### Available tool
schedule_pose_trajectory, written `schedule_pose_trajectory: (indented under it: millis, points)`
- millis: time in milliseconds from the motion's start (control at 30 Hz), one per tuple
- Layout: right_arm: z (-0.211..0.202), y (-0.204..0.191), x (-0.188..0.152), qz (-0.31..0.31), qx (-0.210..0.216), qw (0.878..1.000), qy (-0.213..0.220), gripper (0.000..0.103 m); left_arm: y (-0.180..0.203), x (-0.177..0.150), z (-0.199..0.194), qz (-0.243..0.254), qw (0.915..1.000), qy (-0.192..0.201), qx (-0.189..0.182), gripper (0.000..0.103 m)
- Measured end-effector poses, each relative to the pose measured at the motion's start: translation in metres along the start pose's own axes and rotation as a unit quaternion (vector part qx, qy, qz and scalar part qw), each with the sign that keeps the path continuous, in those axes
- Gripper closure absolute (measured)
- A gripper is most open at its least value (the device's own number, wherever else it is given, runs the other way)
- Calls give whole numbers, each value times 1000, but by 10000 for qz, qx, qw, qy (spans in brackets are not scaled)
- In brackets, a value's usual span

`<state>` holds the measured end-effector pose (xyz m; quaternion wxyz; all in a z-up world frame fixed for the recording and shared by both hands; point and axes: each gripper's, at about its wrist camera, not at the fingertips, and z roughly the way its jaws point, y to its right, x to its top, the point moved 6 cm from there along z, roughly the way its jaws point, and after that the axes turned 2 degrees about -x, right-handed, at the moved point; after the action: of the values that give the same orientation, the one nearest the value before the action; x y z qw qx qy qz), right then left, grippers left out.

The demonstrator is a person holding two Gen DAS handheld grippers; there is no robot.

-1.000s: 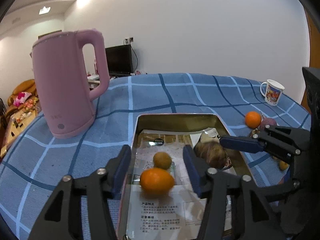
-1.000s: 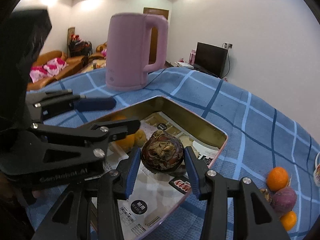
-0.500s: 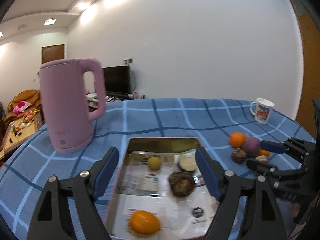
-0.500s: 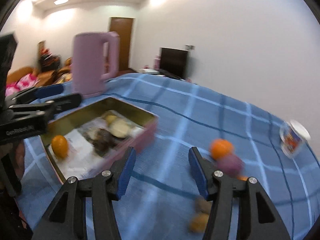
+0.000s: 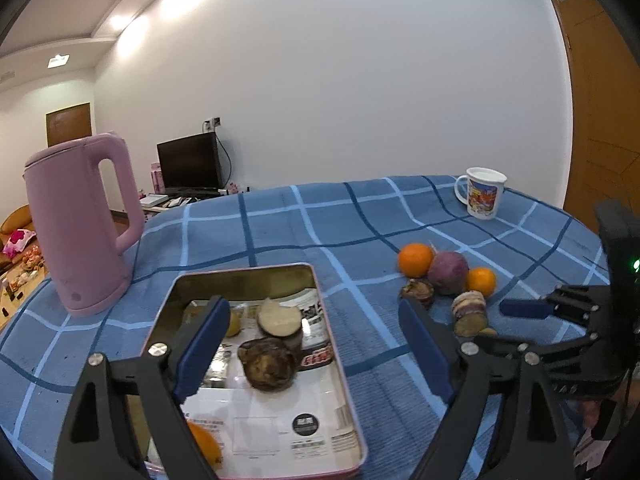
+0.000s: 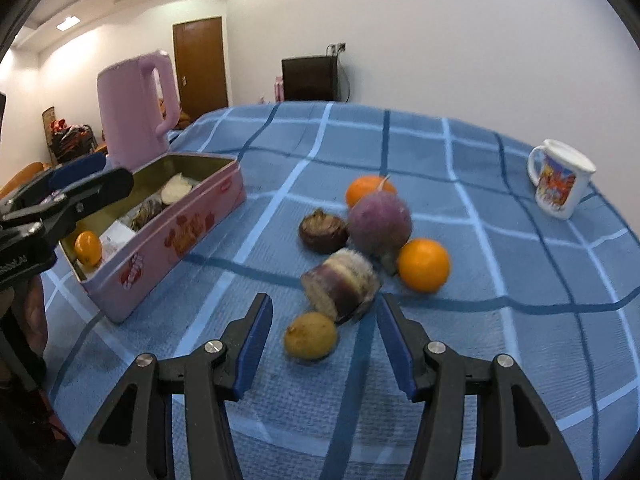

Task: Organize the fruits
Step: 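Move the right tool back to the pile and close it on a round tan fruit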

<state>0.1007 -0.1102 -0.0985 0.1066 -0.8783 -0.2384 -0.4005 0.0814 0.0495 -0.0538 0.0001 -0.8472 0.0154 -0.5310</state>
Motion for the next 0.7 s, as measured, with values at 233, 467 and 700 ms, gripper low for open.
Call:
schedule_pose_trajectory:
  millis: [233, 467, 700]
  points:
    - [12, -7, -10, -98, 189, 9989, -425, 70, 18, 4, 8, 115, 9997, -81, -185, 14]
    - [-1, -1, -8, 11, 161, 9998, -106, 71, 33, 10, 20, 20, 9985, -218, -493, 14]
    - [-32, 42, 15, 449, -509, 9953, 697, 72, 68, 20, 33, 116, 9961, -287, -821, 15]
